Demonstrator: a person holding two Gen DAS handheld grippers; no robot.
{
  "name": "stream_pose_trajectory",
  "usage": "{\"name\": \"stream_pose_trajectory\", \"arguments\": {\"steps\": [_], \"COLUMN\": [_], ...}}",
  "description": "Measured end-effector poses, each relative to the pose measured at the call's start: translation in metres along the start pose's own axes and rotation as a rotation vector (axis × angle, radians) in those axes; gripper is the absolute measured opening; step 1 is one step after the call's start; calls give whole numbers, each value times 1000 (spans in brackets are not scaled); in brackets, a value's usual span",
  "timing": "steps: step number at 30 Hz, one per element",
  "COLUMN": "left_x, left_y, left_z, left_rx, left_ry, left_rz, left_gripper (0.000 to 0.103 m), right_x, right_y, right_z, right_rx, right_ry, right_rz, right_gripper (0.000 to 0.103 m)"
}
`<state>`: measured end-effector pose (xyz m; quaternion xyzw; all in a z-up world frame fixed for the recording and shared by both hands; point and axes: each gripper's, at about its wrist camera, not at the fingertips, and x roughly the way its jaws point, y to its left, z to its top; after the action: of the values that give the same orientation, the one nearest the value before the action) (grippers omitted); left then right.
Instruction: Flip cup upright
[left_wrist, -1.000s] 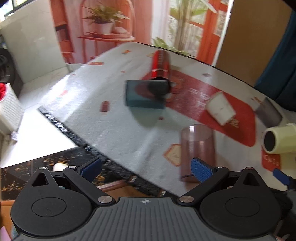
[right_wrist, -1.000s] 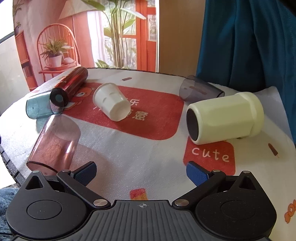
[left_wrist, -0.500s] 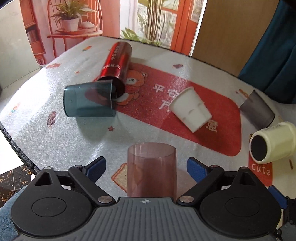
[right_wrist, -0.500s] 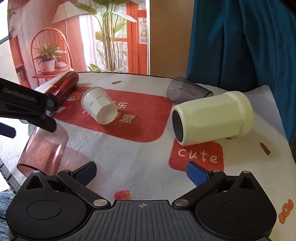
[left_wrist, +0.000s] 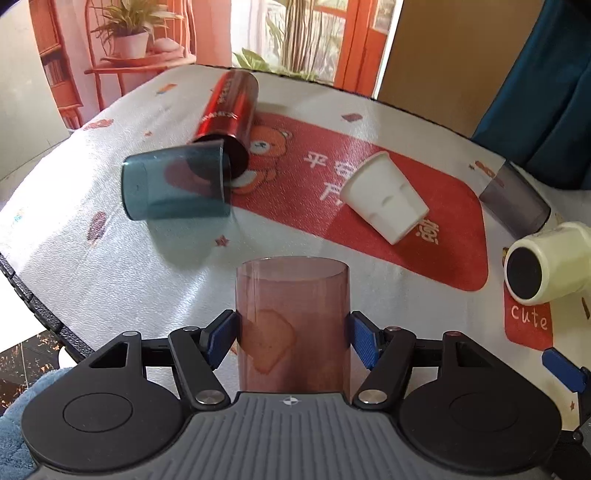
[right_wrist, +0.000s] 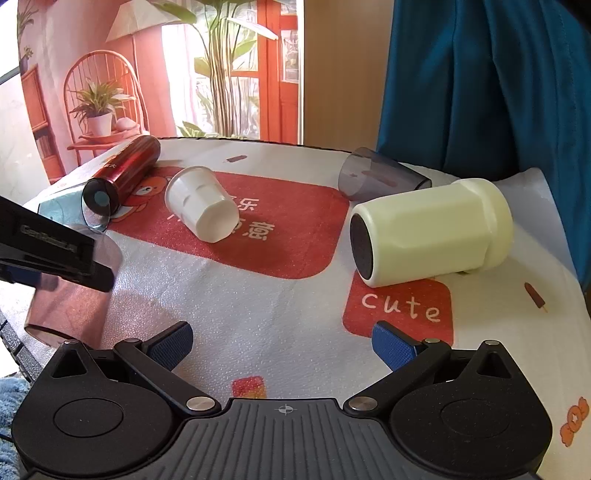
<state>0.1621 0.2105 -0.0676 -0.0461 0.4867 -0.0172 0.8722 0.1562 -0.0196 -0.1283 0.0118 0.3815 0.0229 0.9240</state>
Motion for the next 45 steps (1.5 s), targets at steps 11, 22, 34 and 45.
{"name": "stream_pose_trajectory", "arguments": {"steps": [11,22,34,45], "left_x": [-16,-22,-34,-74], "left_y": [23,29,30,38], "left_z": [15,4,-4,-15], "left_rx": [-34,-11,21,84], "left_ry": [-93,-88,-76,-106], "left_rz": [79,94,74,90], "left_gripper": [69,68,87,96], "right_x": [0,1,-3,-35], "right_y": [6,6,7,15], "right_z": [0,0,2,14], "right_rx": [-23,-23,-12,10], "right_ry": [3,7,21,26], "right_rz": [7,10,49,138], "right_gripper": [103,103,103,103]}}
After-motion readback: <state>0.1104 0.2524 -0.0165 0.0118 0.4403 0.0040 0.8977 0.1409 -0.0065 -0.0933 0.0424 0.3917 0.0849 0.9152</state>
